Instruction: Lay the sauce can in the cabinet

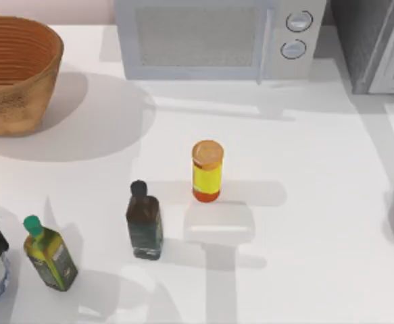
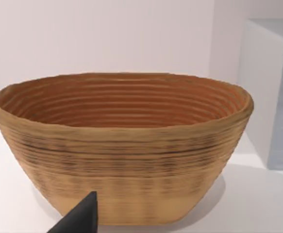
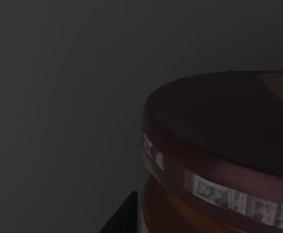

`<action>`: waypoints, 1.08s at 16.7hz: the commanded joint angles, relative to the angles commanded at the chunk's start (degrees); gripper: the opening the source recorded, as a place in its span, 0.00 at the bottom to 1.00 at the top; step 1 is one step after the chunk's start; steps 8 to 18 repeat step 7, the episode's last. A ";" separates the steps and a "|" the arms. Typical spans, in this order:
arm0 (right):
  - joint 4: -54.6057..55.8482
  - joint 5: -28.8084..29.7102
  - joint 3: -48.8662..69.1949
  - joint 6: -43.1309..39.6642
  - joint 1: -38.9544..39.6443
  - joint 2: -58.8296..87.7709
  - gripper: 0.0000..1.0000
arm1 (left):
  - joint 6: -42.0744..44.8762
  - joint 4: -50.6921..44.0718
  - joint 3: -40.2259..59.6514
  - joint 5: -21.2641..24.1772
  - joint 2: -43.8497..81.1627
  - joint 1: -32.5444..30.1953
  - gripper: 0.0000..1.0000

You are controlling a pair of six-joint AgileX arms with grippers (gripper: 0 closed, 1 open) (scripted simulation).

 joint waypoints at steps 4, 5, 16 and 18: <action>0.00 0.00 0.00 0.00 0.00 0.00 1.00 | 0.00 0.00 0.00 0.00 0.00 0.00 1.00; 0.00 0.00 0.00 0.00 0.00 0.00 1.00 | 0.00 0.00 0.00 0.00 0.00 0.00 1.00; 0.00 0.00 0.00 0.00 0.00 0.00 1.00 | 0.00 0.00 0.00 0.00 0.00 0.00 1.00; 0.00 0.00 0.00 0.00 0.00 0.00 1.00 | 0.00 0.00 0.00 0.00 0.00 0.00 1.00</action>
